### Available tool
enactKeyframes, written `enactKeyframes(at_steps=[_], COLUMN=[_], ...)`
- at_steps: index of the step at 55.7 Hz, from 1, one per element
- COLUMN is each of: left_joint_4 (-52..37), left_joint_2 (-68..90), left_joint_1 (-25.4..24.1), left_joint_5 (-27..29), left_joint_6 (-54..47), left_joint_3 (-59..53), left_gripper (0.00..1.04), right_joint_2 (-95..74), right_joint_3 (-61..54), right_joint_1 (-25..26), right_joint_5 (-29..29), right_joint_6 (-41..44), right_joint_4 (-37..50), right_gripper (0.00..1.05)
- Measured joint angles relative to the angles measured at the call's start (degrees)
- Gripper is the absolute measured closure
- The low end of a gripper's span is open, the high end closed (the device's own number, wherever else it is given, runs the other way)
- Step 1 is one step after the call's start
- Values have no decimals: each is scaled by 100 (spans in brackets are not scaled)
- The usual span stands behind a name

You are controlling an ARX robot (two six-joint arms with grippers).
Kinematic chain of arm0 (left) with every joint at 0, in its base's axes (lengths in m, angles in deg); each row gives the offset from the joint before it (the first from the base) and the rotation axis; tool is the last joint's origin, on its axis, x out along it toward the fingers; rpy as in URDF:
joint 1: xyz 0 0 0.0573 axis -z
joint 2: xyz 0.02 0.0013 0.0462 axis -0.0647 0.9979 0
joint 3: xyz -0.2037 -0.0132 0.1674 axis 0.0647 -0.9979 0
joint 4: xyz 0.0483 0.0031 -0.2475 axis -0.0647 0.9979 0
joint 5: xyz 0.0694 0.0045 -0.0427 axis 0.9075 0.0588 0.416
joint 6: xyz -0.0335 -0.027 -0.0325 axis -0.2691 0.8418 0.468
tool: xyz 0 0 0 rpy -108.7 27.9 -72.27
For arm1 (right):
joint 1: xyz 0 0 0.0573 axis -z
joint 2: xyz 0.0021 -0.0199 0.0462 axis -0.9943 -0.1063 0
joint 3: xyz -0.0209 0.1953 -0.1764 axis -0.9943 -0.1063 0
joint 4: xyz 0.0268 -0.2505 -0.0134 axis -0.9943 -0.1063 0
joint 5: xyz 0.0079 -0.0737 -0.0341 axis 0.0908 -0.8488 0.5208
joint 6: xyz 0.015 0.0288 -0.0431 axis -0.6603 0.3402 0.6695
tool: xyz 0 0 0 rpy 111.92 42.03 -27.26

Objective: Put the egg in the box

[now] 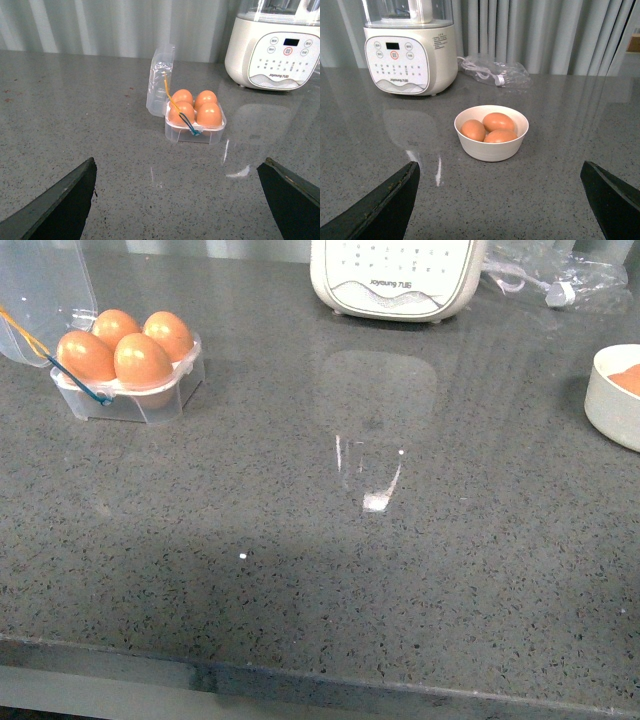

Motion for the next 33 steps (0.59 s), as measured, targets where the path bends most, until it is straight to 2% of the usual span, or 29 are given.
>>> enactKeyframes(at_steps=[11, 13, 15, 16, 18, 27, 33], left_joint_4=[31, 511, 1274, 1335, 1281, 363, -789], left_joint_2=[28, 317, 942, 1193, 1510, 2417, 3333], left_joint_1=[20, 251, 433, 481, 474, 315, 98], left_joint_5=[37, 750, 1781, 2072, 2306, 2184, 1683], left_joint_6=[15, 227, 529, 575, 634, 662, 645], left_joint_3=[9, 170, 538, 629, 713, 1003, 1235], left_gripper=[7, 7, 7, 7, 7, 7, 7], right_joint_2=[0, 0, 0, 0, 0, 0, 0], right_joint_3=[0, 0, 0, 0, 0, 0, 0], right_joint_1=[0, 0, 0, 0, 0, 0, 0], right_joint_5=[0, 0, 0, 0, -7, -2, 0], right_joint_6=[2, 2, 2, 0, 0, 2, 2], right_joint_4=[0, 0, 0, 0, 0, 0, 0], right_gripper=[7, 7, 7, 7, 7, 7, 7])
